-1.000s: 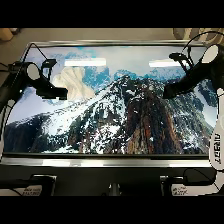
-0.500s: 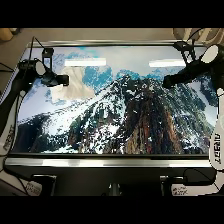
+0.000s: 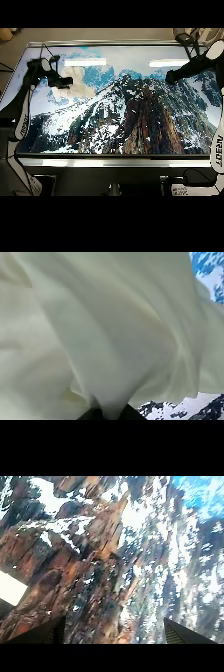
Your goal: Fold the shirts.
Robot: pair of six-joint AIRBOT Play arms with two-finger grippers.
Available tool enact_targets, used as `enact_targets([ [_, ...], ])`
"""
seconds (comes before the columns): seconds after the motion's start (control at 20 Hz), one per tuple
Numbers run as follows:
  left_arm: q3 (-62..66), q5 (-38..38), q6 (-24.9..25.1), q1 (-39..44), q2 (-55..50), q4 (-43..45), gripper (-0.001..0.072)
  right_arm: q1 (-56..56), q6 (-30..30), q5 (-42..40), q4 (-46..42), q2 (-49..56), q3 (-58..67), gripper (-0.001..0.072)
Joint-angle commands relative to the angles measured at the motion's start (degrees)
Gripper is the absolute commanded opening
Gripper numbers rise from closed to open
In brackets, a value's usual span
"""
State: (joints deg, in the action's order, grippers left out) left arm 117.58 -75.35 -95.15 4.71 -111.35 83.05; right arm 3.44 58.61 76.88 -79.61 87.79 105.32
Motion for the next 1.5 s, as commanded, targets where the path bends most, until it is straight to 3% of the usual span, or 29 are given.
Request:
enact_targets([
  [0.0,5.5,4.2,6.5,1.0,10.7,-3.8,0.0029,0.0,-1.3,-1.4,-5.6,-5.1,6.6,0.0668],
  [0.2,-4.8,21.1,6.6,8.6,36.5,-8.0,0.0029,0.0,-1.0,-2.5,-6.8,-17.2,9.9,0.0668],
  [0.35,-11.1,22.8,6.5,17.2,46.0,-8.0,0.0029,0.0,1.6,1.1,-6.6,-24.9,9.9,0.0668],
  [0.6,-26.7,20.5,5.5,27.8,44.9,-8.1,0.0029,0.0,1.8,18.3,-6.8,-27.3,8.9,0.0668],
  [0.85,-42.4,23.8,-0.3,36.3,30.6,-12.2,0.003,0.0,1.7,19.4,-6.5,-20.2,2.1,0.0668],
  [0.9,-42.4,22.9,-0.4,37.0,27.1,-15.6,0.0058,0.0,1.3,18.9,-6.5,-17.8,0.6,0.0668],
  [1.0,-39.2,17.6,1.3,36.3,22.8,-20.9,0.072,0.0,0.0,18.4,-6.3,-12.6,-1.6,0.0668],
  [1.1,-33.7,11.3,3.9,33.6,23.0,-18.2,0.072,0.0,-0.7,18.6,-2.3,-6.8,-2.8,0.0667],
  [1.25,-26.8,-0.3,3.9,27.3,26.7,-6.3,0.072,-0.1,-4.1,22.3,10.5,1.4,-6.1,0.0668],
  [1.35,-29.0,-7.2,3.9,22.6,30.1,-3.8,0.072,-0.1,-5.2,23.4,15.0,4.6,-10.1,0.0667],
  [1.45,-37.0,-7.3,3.9,20.0,32.7,-4.5,0.0719,-0.1,-6.4,20.3,16.2,5.2,-15.7,0.0667],
])
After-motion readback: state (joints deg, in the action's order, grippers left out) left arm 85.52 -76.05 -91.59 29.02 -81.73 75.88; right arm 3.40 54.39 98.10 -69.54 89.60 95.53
